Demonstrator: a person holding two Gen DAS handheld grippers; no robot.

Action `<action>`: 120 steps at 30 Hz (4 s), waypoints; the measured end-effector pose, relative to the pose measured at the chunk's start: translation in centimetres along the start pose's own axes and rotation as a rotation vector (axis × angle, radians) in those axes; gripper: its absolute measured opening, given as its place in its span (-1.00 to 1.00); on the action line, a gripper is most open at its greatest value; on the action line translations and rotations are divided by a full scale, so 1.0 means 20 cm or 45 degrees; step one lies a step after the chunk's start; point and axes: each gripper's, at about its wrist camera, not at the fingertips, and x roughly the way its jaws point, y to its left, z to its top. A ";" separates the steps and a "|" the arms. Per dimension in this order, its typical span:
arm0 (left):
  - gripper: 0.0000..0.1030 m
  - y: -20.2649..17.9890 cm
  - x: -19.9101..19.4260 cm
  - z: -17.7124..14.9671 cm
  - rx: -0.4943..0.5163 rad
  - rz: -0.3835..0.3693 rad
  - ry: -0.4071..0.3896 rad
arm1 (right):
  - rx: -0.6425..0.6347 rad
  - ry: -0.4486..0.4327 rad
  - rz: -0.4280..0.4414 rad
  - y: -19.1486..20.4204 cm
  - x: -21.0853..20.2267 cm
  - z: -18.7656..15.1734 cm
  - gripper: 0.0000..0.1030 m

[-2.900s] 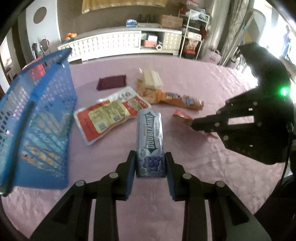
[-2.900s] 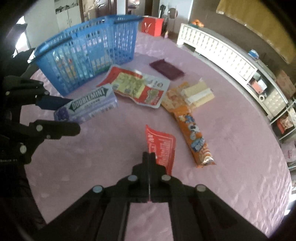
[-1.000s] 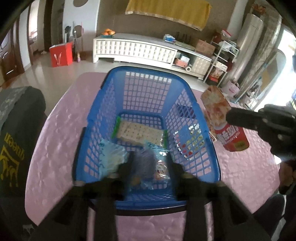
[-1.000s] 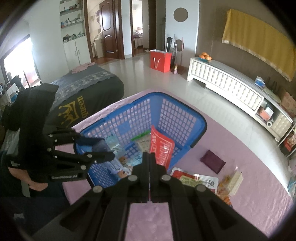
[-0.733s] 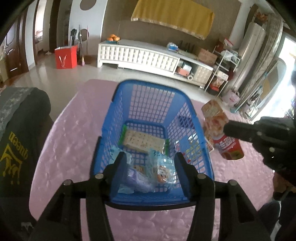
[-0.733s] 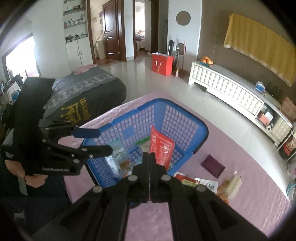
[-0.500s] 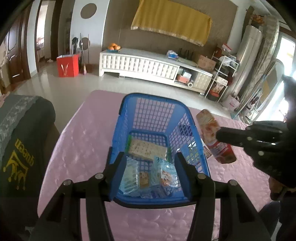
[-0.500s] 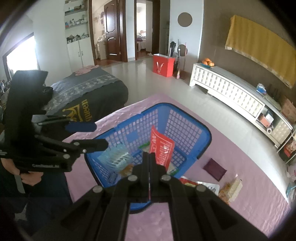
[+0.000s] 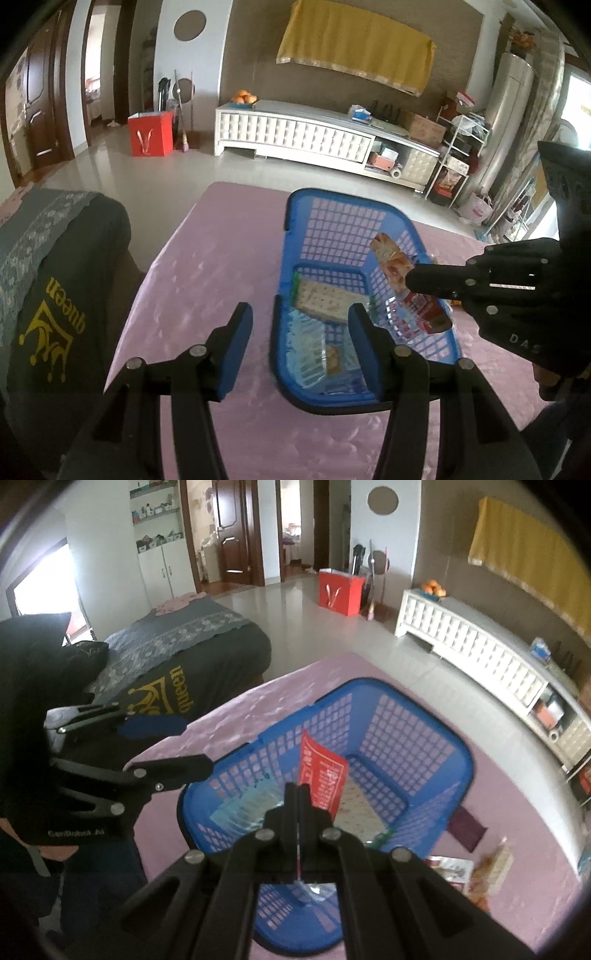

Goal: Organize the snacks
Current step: 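Carry the gum over the blue basket and open the left tool to drop it, then lower the red sausage pack into the basket and open the right tool, then withdraw both tools from the basket toward the remaining snacks, then grasp the red-and-white sausage pack with the left tool while the right tool grasps the orange wafer bar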

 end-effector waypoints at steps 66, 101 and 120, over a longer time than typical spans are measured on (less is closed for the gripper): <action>0.37 -1.18 0.04 -0.07 0.452 -0.164 0.053 | 0.336 0.015 -0.433 -0.74 -0.74 -0.84 0.59; -0.21 -1.37 1.10 -0.25 0.670 0.098 0.422 | 0.522 0.134 -0.332 -1.26 -0.22 -1.15 0.59; -0.98 -1.30 1.05 -0.18 0.468 -0.128 0.417 | 0.414 0.119 -0.227 -1.29 -0.17 -1.07 0.59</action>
